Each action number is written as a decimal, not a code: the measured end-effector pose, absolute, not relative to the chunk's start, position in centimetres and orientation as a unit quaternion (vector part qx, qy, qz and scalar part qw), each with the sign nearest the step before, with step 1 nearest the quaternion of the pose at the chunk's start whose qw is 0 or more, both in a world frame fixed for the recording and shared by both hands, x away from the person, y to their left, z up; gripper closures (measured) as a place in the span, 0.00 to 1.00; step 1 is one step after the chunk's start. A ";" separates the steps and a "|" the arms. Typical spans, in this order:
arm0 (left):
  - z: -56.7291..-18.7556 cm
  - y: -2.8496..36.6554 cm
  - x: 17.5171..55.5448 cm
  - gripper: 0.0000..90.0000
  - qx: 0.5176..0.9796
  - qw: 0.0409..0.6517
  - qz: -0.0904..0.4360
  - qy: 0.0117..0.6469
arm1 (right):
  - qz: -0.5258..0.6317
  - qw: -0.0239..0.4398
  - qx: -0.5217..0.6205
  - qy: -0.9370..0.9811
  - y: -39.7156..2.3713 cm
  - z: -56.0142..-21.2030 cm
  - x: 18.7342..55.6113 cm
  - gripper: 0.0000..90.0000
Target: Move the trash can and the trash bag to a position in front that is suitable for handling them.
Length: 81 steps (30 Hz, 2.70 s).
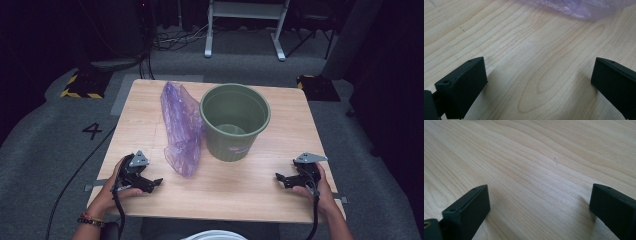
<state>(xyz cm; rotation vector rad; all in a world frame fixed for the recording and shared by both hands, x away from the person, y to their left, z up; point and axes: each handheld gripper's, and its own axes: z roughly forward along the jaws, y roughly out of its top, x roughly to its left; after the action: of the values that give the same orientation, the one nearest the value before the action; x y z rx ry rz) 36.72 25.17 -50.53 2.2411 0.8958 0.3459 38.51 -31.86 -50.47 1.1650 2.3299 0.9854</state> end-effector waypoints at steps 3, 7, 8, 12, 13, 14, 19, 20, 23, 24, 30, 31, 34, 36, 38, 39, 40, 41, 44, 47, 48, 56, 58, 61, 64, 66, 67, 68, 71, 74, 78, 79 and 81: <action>-50.5 25.2 36.7 0.00 0.863 0.345 0.134 0.345 | 0.349 0.177 0.411 0.824 -31.9 -50.5 38.5 0.03; -50.5 25.2 36.7 0.00 0.863 0.345 0.133 0.345 | 0.348 0.177 0.411 0.824 -31.9 -50.5 38.5 0.03; -50.5 25.2 36.7 0.00 0.863 0.345 0.134 0.345 | 0.349 0.177 0.411 0.824 -31.9 -50.5 38.5 0.03; -50.5 25.2 36.7 0.01 0.862 0.343 0.135 0.347 | 0.352 0.175 0.409 0.823 -31.9 -50.4 38.5 0.08; -50.5 25.2 36.7 0.01 0.861 0.344 0.136 0.348 | 0.358 0.175 0.408 0.822 -32.0 -50.4 38.4 0.14; -50.5 25.2 36.6 0.01 0.862 0.344 0.136 0.348 | 0.362 0.178 0.410 0.818 -32.1 -50.4 38.4 0.17; -50.4 25.4 36.5 0.05 0.859 0.353 0.135 0.345 | 0.365 0.176 0.405 0.820 -32.2 -50.3 38.3 0.17; -50.4 25.5 36.4 0.12 0.854 0.365 0.134 0.347 | 0.364 0.177 0.404 0.820 -32.1 -50.3 38.3 0.17; -49.7 25.8 36.1 0.19 0.848 0.379 0.149 0.339 | 0.364 0.176 0.403 0.821 -32.2 -50.3 38.3 0.17; -49.4 25.8 35.9 0.14 0.844 0.386 0.152 0.339 | 0.364 0.176 0.403 0.821 -32.1 -50.3 38.3 0.17; -47.8 25.8 35.8 0.16 0.806 0.440 0.171 0.357 | 0.363 0.178 0.404 0.821 -32.1 -50.3 38.2 0.17; -47.7 25.7 36.0 0.17 0.805 0.443 0.172 0.355 | 0.363 0.178 0.404 0.821 -32.1 -50.4 38.2 0.17; -47.7 25.3 36.3 0.17 0.806 0.444 0.172 0.352 | 0.363 0.178 0.404 0.820 -32.1 -50.4 38.2 0.17; -47.6 24.4 36.8 0.24 0.812 0.448 0.171 0.332 | 0.363 0.180 0.404 0.820 -32.1 -50.3 38.2 0.18; -47.6 24.1 37.0 0.38 0.816 0.446 0.172 0.325 | 0.363 0.180 0.404 0.820 -32.1 -50.3 38.2 0.18; -47.6 23.8 37.2 0.38 0.820 0.442 0.174 0.320 | 0.363 0.180 0.404 0.820 -32.1 -50.3 38.2 0.18; -47.7 23.3 37.6 0.50 0.825 0.431 0.182 0.317 | 0.362 0.181 0.405 0.820 -32.1 -50.3 38.2 0.18; -47.7 23.3 37.6 0.60 0.825 0.431 0.182 0.317 | 0.362 0.181 0.405 0.820 -32.1 -50.3 38.2 0.18; -48.1 22.9 37.7 0.78 0.841 0.417 0.185 0.290 | 0.364 0.180 0.403 0.820 -32.1 -50.3 38.1 0.19; -48.3 22.7 37.7 0.86 0.848 0.412 0.179 0.282 | 0.365 0.180 0.403 0.820 -32.1 -50.3 38.1 0.20; -48.5 22.6 37.6 0.92 0.853 0.407 0.177 0.275 | 0.366 0.180 0.403 0.819 -32.2 -50.3 38.1 0.22; -48.8 22.2 37.2 1.00 0.870 0.391 0.166 0.251 | 0.388 0.179 0.399 0.811 -32.4 -50.1 37.9 0.37; -48.9 22.1 37.1 1.00 0.875 0.386 0.162 0.244 | 0.392 0.181 0.398 0.810 -32.4 -49.8 37.9 0.38; -49.1 21.9 36.9 1.00 0.881 0.378 0.156 0.237 | 0.408 0.191 0.388 0.804 -32.2 -48.8 37.7 0.40; -49.3 21.9 36.7 1.00 0.887 0.371 0.150 0.232 | 0.423 0.200 0.377 0.799 -31.8 -47.6 37.6 0.40; -49.4 21.8 36.6 1.00 0.889 0.368 0.145 0.232 | 0.429 0.208 0.367 0.799 -31.5 -46.6 37.4 0.39; -49.5 21.9 36.5 1.00 0.890 0.367 0.142 0.231 | 0.433 0.211 0.361 0.798 -31.4 -46.1 37.3 0.39; -49.6 21.9 36.5 1.00 0.892 0.364 0.139 0.229 | 0.438 0.214 0.354 0.798 -31.2 -45.6 37.2 0.39; -49.7 21.9 36.2 1.00 0.893 0.363 0.135 0.228 | 0.456 0.225 0.332 0.794 -30.7 -43.7 37.1 0.38; -49.7 22.1 36.0 1.00 0.894 0.365 0.128 0.227 | 0.479 0.228 0.311 0.789 -30.0 -41.6 37.2 0.36; -49.7 22.3 35.7 1.00 0.892 0.369 0.119 0.233 | 0.493 0.230 0.271 0.794 -28.6 -39.1 37.4 0.33; -49.7 22.4 35.6 1.00 0.891 0.371 0.118 0.233 | 0.495 0.231 0.262 0.795 -28.2 -38.5 37.4 0.33; -49.7 22.4 35.5 0.99 0.891 0.371 0.114 0.234 | 0.501 0.234 0.250 0.795 -27.5 -37.4 37.6 0.32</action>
<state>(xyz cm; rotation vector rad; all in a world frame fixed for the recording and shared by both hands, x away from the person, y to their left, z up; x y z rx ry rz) 35.48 22.42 -49.73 2.2865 0.6009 0.2936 37.57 -27.53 -37.36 0.6876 2.1812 1.3759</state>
